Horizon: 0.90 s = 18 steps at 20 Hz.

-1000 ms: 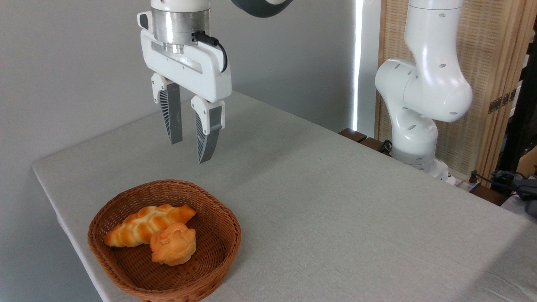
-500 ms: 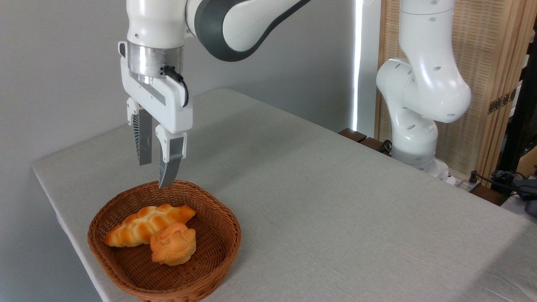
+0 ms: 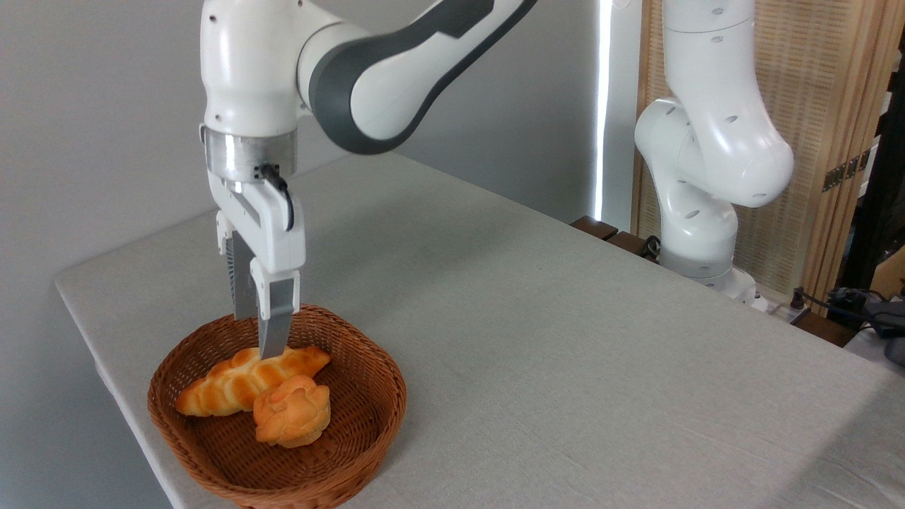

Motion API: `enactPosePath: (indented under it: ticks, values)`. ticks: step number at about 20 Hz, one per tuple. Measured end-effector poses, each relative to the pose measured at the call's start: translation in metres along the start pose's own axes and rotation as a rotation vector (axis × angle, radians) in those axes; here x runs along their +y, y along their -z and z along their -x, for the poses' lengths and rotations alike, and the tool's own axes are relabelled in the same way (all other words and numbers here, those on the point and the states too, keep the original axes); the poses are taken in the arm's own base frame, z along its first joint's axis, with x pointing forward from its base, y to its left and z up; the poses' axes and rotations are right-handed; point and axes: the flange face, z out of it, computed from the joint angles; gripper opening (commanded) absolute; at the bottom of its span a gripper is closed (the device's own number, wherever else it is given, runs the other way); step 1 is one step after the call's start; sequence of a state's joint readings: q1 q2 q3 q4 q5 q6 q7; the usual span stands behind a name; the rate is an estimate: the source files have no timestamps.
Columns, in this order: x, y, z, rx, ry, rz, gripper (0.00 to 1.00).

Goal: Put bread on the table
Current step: 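Lower the open gripper down onto the braided bread roll in the basket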

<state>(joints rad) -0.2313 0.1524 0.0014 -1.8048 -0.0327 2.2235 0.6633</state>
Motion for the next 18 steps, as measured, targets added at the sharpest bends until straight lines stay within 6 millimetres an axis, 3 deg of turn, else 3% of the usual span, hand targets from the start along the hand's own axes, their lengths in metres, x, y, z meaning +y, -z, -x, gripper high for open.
enactPosePath:
  ticks: [6, 18]
  values:
    - [0.015, -0.024, -0.019, 0.032, -0.036, -0.005, 1.00]
    - [0.010, -0.061, -0.023, 0.036, -0.087, -0.053, 1.00]
